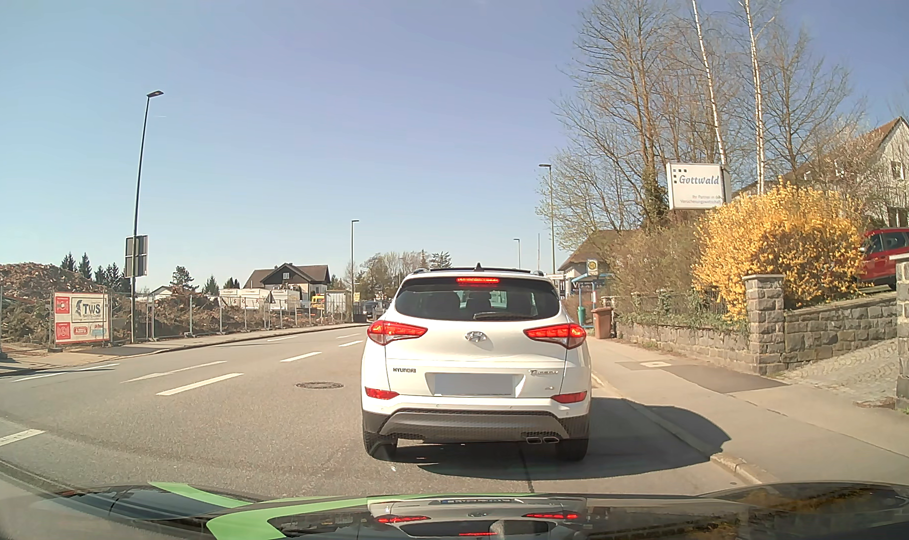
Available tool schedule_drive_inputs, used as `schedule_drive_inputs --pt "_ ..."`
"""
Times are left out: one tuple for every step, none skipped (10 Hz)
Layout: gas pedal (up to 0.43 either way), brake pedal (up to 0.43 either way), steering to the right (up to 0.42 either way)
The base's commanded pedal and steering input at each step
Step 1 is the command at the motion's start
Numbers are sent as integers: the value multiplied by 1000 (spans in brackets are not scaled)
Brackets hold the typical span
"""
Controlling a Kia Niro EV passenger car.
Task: Follow the waypoints while adhering to traffic rules and regulations
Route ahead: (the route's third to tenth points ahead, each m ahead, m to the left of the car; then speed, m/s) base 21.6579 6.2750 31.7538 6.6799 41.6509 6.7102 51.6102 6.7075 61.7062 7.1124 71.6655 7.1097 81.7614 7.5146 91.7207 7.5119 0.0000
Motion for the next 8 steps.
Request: schedule_drive_inputs --pt "0 317 -9" --pt "0 317 -9" --pt "0 317 -9" --pt "0 317 -10" --pt "0 317 -9" --pt "0 317 -9" --pt "0 317 -10" --pt "0 317 -9"
